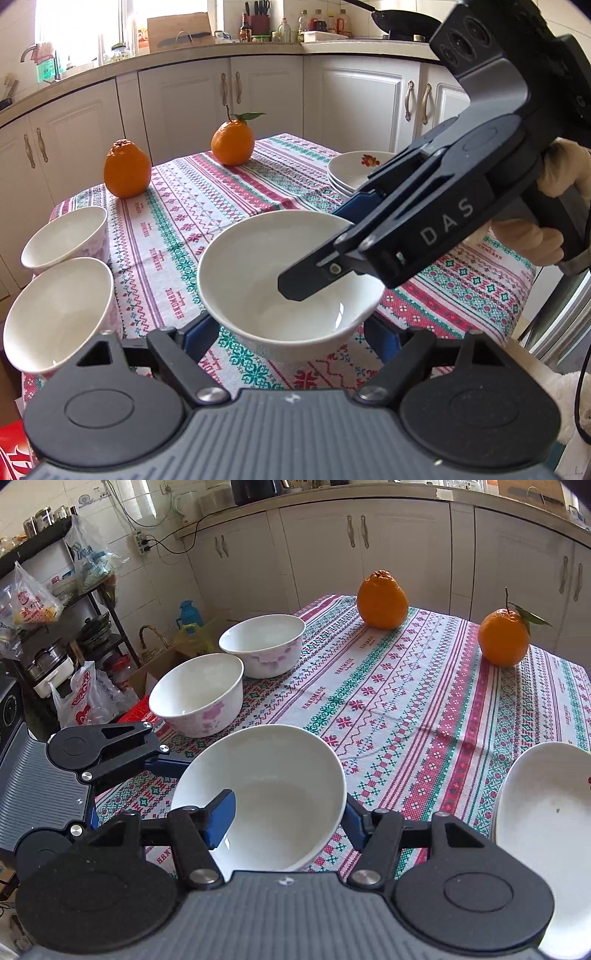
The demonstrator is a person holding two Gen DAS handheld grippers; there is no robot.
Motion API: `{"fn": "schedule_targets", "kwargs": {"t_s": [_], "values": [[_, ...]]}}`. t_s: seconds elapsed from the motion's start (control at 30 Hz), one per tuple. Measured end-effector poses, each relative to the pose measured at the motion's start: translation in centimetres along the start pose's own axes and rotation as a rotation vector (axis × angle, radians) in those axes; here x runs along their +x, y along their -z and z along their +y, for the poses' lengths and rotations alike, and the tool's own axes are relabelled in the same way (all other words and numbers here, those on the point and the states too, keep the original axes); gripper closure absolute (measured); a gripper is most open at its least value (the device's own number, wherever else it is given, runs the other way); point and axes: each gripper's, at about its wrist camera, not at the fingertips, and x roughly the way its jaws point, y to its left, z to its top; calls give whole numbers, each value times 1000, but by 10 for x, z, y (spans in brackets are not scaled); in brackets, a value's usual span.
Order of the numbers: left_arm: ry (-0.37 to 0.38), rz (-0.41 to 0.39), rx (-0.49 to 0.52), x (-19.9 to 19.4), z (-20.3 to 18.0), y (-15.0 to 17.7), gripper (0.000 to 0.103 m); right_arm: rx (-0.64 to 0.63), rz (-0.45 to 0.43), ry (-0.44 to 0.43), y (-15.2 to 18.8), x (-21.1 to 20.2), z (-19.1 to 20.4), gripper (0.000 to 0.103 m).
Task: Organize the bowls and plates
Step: 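Lift the held bowl with the right tool and carry it toward the plate stack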
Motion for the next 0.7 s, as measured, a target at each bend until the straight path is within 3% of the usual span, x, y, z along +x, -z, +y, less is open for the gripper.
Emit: {"fn": "schedule_targets", "kwargs": {"t_s": [0.47, 0.53, 0.7], "values": [[12, 16, -24, 11, 3, -1, 18, 26, 12, -2, 1, 7, -9, 34], [12, 24, -29, 14, 3, 1, 17, 25, 16, -2, 1, 8, -8, 31], [13, -3, -28, 6, 1, 4, 5, 10, -1, 21, 2, 8, -3, 7]]}}
